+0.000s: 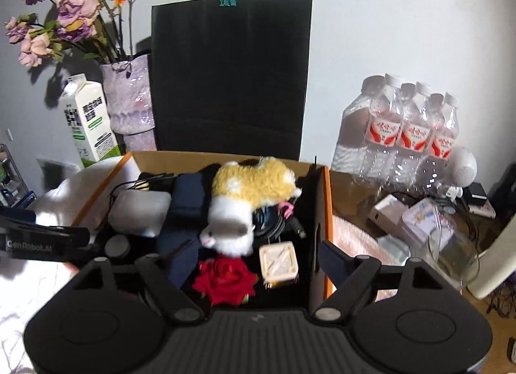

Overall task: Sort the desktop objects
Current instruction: 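Withdraw both tools from the box and move them over the towel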

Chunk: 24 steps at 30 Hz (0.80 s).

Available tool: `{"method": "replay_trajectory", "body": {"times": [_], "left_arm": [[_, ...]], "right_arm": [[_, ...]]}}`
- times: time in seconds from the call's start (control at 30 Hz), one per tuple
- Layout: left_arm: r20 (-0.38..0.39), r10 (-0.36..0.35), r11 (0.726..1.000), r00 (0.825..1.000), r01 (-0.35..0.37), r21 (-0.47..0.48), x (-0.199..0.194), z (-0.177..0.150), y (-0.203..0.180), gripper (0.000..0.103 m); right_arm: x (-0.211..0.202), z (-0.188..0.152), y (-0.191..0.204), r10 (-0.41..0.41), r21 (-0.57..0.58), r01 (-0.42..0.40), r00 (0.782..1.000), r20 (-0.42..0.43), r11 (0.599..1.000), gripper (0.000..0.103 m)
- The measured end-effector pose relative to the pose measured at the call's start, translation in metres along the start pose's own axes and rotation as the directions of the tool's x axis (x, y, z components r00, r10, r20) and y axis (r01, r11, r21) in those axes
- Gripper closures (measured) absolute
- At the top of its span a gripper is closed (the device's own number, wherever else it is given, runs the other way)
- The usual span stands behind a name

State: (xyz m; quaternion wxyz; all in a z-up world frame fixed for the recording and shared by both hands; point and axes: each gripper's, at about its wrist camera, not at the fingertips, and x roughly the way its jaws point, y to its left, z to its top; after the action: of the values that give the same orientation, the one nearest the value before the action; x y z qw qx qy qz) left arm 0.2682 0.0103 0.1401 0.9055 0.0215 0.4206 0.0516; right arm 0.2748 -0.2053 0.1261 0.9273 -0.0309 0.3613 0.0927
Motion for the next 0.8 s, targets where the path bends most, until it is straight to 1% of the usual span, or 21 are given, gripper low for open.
{"method": "replay_trajectory", "body": {"times": [0.13, 0.3, 0.37, 0.47, 0.6, 0.67, 0.8], "left_arm": [[0.024, -0.004, 1.000, 1.000, 0.003, 0.030, -0.021, -0.016, -0.001, 0.004], [0.059, -0.016, 0.999, 0.998, 0.014, 0.034, -0.048, -0.039, -0.003, 0.003], [0.073, -0.034, 0.999, 0.997, 0.030, 0.045, -0.059, -0.050, -0.004, 0.003], [0.104, -0.041, 0.998, 0.994, 0.035, 0.060, -0.079, -0.070, -0.006, 0.003], [0.146, -0.093, 0.993, 0.985, 0.080, 0.088, -0.107, -0.103, -0.004, 0.000], [0.178, -0.121, 0.988, 0.977, 0.101, 0.114, -0.122, -0.122, -0.004, 0.000], [0.205, -0.173, 0.978, 0.963, 0.144, 0.149, -0.147, -0.158, 0.001, 0.000]], "right_arm": [[-0.020, -0.013, 0.001, 0.022, -0.008, -0.022, 0.999, 0.029, 1.000, 0.016], [-0.049, -0.028, 0.002, 0.065, -0.007, -0.065, 0.995, 0.070, 0.998, 0.016], [-0.060, -0.039, 0.003, 0.086, -0.008, -0.085, 0.993, 0.082, 0.996, 0.015], [-0.076, -0.058, 0.004, 0.110, -0.021, -0.109, 0.989, 0.100, 0.994, 0.015], [-0.098, -0.088, 0.007, 0.125, -0.055, -0.119, 0.984, 0.127, 0.991, 0.014], [-0.108, -0.106, 0.007, 0.130, -0.062, -0.123, 0.982, 0.140, 0.991, 0.013], [-0.129, -0.141, 0.006, 0.154, -0.055, -0.148, 0.979, 0.137, 0.987, 0.012]]}}
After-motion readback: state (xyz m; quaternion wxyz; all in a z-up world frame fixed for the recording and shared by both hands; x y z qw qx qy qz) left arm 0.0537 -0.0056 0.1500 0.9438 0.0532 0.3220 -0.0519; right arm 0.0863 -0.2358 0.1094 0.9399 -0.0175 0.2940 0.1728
